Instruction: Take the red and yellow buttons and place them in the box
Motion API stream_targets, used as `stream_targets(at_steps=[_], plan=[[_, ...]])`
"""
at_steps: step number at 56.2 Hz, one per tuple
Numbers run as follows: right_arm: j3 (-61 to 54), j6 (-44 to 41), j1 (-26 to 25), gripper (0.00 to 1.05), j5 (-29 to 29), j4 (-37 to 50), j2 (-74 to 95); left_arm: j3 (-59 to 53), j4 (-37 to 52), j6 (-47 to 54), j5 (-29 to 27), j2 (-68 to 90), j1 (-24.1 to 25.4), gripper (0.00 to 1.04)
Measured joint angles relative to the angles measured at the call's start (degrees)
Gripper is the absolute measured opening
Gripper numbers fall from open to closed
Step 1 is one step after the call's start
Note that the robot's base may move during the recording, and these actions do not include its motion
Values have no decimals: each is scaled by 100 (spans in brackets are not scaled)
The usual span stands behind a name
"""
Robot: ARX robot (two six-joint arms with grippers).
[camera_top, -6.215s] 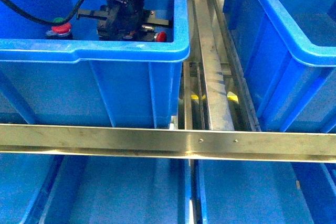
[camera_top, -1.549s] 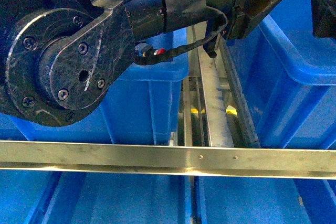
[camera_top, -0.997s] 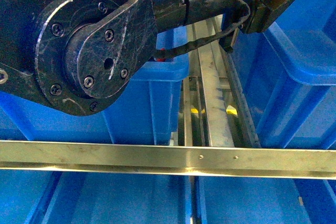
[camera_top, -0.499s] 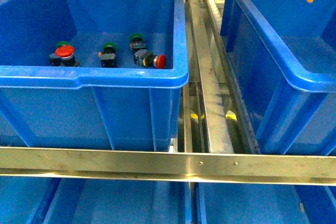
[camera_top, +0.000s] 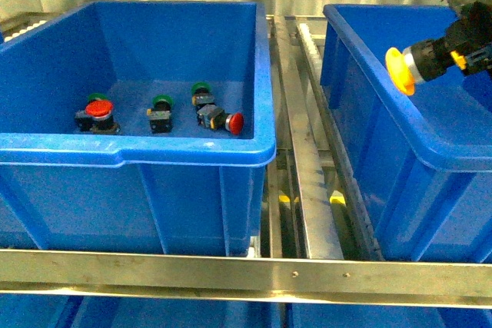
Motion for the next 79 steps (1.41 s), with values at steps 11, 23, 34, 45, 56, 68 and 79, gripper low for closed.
stream_targets(at_steps=[11, 23, 34, 45, 56, 68, 79], plan=[[345, -1073, 699, 25, 625, 50, 151, -1014, -2103, 1845, -2114, -2518, 986, 74], [743, -2175, 1517, 25, 1676, 442, 573, -2610, -1718, 2765, -2439, -3580, 1412, 39], [1130, -3871, 1934, 25, 2734, 1543, 1150, -3082, -1611, 2898, -2461, -3923, 1429, 4], [1106, -3985, 1821, 25, 2752, 1604, 1191, -3147, -1602, 2924, -2472, -4019, 1429, 3], [1139, -4369, 1814, 25, 2756, 651, 1167, -3340, -1563, 2942, -2468, -4197, 1429, 3], [973, -4096, 968, 25, 2354, -994, 828, -3340, -1556, 2942, -2468, -4207, 1429, 16], [809, -3821, -20, 25, 1200, -1727, 181, -3340, -1556, 2942, -2468, -4207, 1429, 51]])
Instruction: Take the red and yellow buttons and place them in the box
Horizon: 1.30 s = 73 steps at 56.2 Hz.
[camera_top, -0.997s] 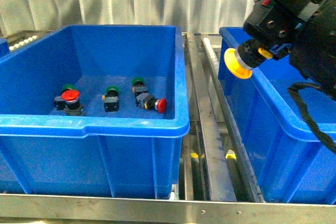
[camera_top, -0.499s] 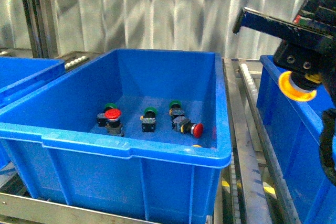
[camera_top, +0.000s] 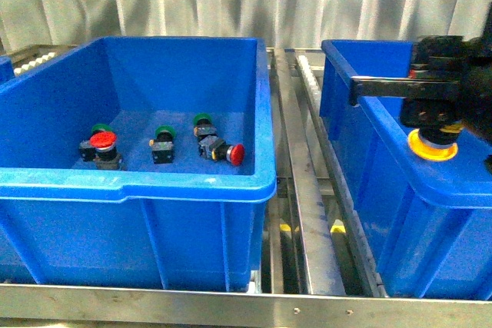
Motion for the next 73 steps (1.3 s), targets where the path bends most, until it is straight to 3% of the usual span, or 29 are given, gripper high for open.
stream_targets(at_steps=[17, 27, 38, 73], plan=[[-15, 444, -1298, 25, -1620, -570, -640, 0, 0, 13, 0, 0, 0, 99], [-35, 942, -1934, 25, -2068, -361, -855, 0, 0, 13, 0, 0, 0, 97], [-236, 1338, -2223, 25, -2343, -101, -911, 0, 0, 13, -2, 0, 0, 97], [-411, 1698, -1969, 25, -2194, 0, -776, -2, 7, 13, -4, 0, 0, 97]])
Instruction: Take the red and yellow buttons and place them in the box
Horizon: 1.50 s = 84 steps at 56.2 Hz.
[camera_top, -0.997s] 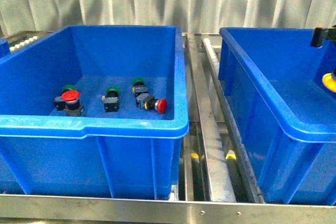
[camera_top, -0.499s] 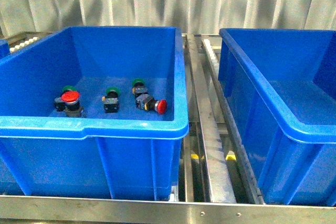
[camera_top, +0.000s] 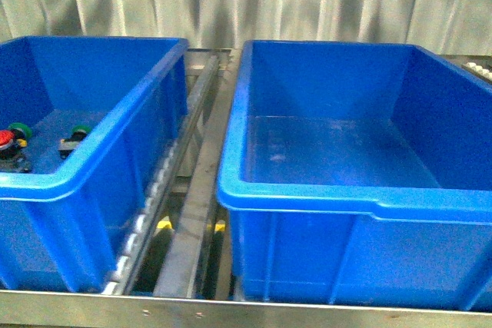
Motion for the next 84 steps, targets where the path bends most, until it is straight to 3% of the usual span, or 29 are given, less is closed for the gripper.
stream_targets(at_steps=[15, 29, 65, 71, 84], plan=[[90, -184, -413, 25, -9, -243, -44, 0, 2, 0, 2, 0, 0, 97], [1097, -669, -1165, 25, -175, -929, 387, 0, 7, 4, 22, 0, 7, 97], [2938, -1838, -2194, 25, -1113, -2048, 3294, 0, 7, 2, 4, 0, 7, 97], [2946, -1904, -2267, 39, -1196, -1923, 3353, 0, 7, 2, 4, 0, 7, 97], [2824, -1808, -2376, 91, -1377, -1853, 2879, 0, 7, 2, 4, 0, 7, 97]])
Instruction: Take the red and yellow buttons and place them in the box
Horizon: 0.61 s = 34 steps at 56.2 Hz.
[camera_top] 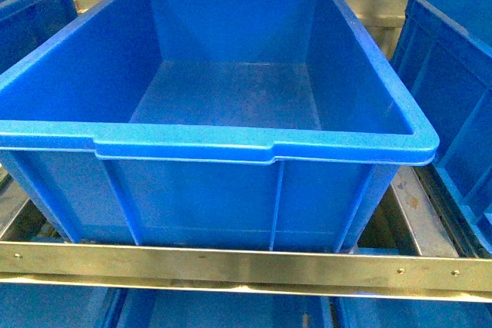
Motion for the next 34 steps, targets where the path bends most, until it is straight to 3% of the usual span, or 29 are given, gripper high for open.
stream_targets(at_steps=[3, 24, 34], plan=[[-201, 111, 2, 100, -37, -28, -352, 0, 0, 0, 0, 0, 0, 97], [-2164, 916, 402, 99, -306, 177, -2752, 0, 0, 2, 0, 0, 0, 97], [-2822, 1300, 826, 99, -216, 46, -3755, 0, 0, 0, 0, 0, 0, 97]])
